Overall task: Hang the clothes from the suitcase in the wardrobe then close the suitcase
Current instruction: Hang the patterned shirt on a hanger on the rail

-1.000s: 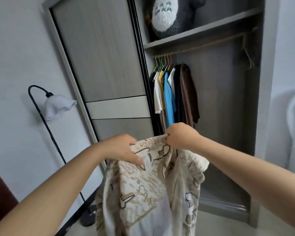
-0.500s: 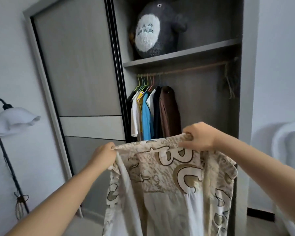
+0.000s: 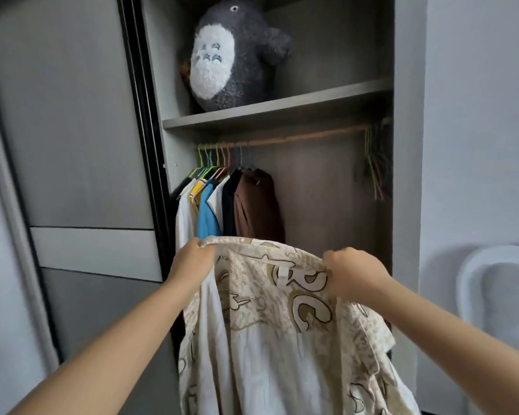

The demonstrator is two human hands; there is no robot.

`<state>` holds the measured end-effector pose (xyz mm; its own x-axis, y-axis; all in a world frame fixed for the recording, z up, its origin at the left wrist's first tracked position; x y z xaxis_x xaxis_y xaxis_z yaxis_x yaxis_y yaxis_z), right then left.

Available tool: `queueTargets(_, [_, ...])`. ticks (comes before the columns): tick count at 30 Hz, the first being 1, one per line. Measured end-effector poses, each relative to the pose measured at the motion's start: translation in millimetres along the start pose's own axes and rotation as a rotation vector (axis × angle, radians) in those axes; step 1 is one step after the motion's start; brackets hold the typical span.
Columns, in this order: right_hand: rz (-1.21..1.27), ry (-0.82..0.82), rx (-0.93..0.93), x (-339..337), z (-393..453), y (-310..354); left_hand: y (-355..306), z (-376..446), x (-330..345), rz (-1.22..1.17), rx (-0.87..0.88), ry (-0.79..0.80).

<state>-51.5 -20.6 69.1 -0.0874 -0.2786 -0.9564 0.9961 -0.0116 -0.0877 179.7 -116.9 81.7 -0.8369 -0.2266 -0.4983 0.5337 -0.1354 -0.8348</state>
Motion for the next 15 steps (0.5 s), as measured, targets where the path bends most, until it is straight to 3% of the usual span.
queueTargets(5, [0.055,0.267,-0.096,45.9,57.7,-18.6,-12.3,49.4,61.1,-0.329,-0.226,0.152])
queueTargets(9, [0.015,0.451,-0.074,51.2,113.4,-53.5,-54.0,93.7,105.4,-0.213,-0.16,0.293])
queueTargets(15, [-0.088,0.124,0.228,1.7,222.9,-165.1,-89.8,158.3,175.8,0.429,0.187,0.369])
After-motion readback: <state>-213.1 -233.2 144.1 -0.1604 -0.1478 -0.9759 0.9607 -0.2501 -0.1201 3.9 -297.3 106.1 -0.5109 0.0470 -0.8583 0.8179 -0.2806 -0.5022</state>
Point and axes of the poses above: each hand's wrist, its own z-axis towards the middle knuckle, its own x-axis out of the palm, y = z × x, the point moved 9 cm from there along z, towards the middle knuckle, and after that the axes turned 8 degrees about -x, right-handed, at the moved point
